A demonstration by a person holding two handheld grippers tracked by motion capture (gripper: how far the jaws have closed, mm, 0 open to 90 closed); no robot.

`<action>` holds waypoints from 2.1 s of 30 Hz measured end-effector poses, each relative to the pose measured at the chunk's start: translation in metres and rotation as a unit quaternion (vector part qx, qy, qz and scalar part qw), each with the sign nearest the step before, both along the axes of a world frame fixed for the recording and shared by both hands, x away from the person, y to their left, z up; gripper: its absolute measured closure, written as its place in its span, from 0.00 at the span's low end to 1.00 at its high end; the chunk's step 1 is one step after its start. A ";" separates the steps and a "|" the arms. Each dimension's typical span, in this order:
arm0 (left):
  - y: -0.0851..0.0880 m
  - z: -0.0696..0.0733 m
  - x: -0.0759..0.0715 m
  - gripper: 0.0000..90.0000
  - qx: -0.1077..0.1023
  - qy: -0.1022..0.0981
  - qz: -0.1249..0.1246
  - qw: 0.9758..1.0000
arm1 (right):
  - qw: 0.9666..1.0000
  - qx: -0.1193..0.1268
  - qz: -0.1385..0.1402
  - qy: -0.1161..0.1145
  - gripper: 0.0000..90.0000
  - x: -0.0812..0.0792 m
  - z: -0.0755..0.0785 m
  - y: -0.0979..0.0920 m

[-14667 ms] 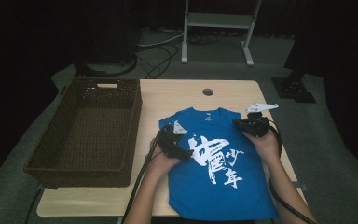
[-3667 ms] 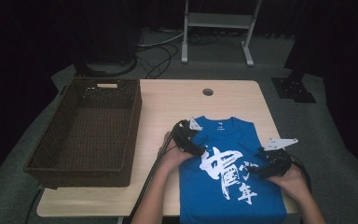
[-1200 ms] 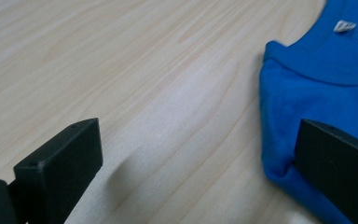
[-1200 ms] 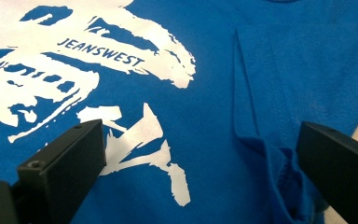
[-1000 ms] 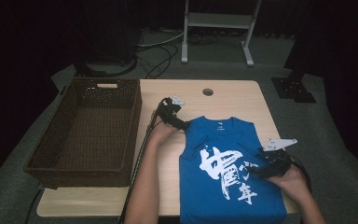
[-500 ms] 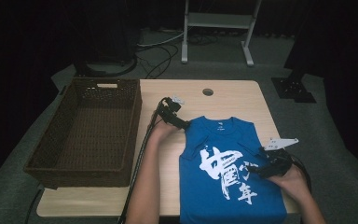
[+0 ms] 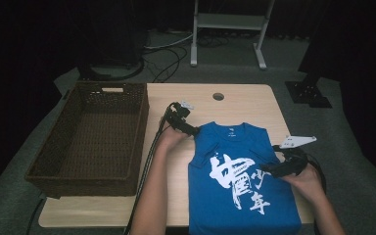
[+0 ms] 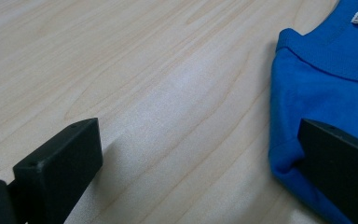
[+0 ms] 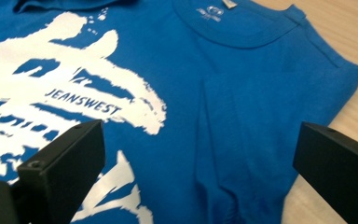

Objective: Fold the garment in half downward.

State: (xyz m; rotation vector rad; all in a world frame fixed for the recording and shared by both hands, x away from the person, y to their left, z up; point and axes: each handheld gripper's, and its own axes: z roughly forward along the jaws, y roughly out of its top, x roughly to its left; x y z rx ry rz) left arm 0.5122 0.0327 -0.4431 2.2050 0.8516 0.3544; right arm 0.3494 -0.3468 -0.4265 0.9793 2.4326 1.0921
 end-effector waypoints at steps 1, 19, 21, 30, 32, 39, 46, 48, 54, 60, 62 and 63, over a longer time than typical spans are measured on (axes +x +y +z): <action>0.000 0.000 0.000 0.01 0.000 0.000 -0.001 1.000 | 1.000 0.000 -0.001 0.000 0.02 0.002 0.001 -0.001; 0.000 0.000 0.002 0.01 0.000 0.000 -0.010 1.000 | 1.000 0.011 -0.006 -0.012 0.02 0.035 0.008 -0.001; 0.000 0.000 0.002 0.01 0.000 0.000 -0.011 1.000 | 1.000 0.011 -0.008 -0.013 0.02 0.039 0.008 -0.002; 0.001 0.000 0.001 0.01 0.000 0.000 -0.011 1.000 | 1.000 0.011 -0.015 -0.016 0.02 0.059 0.008 -0.010; 0.001 0.000 0.001 0.01 0.000 0.000 -0.011 1.000 | 1.000 0.010 -0.015 -0.017 0.02 0.063 0.007 -0.012; 0.000 0.000 0.001 0.01 0.001 -0.001 -0.010 1.000 | 1.000 0.005 -0.022 -0.011 0.02 0.081 0.004 -0.019; 0.000 0.000 0.001 0.01 0.000 -0.001 -0.010 1.000 | 1.000 0.009 -0.026 -0.008 0.02 0.097 0.004 -0.024; 0.000 0.000 0.001 0.01 0.000 0.000 -0.010 1.000 | 1.000 0.009 -0.023 -0.008 0.02 0.101 0.002 -0.024; 0.000 0.000 0.001 0.01 0.001 0.000 -0.010 1.000 | 1.000 0.009 -0.023 -0.009 0.02 0.109 -0.004 -0.030; 0.000 0.000 0.002 0.01 0.000 0.000 -0.010 1.000 | 1.000 0.010 -0.024 -0.008 0.02 0.118 -0.006 -0.036; 0.000 0.000 0.002 0.01 0.000 0.000 -0.010 1.000 | 1.000 0.007 -0.027 -0.008 0.02 0.121 -0.007 -0.037; 0.000 0.000 0.002 0.01 0.001 0.000 -0.010 1.000 | 1.000 0.007 -0.027 -0.005 0.02 0.123 -0.006 -0.038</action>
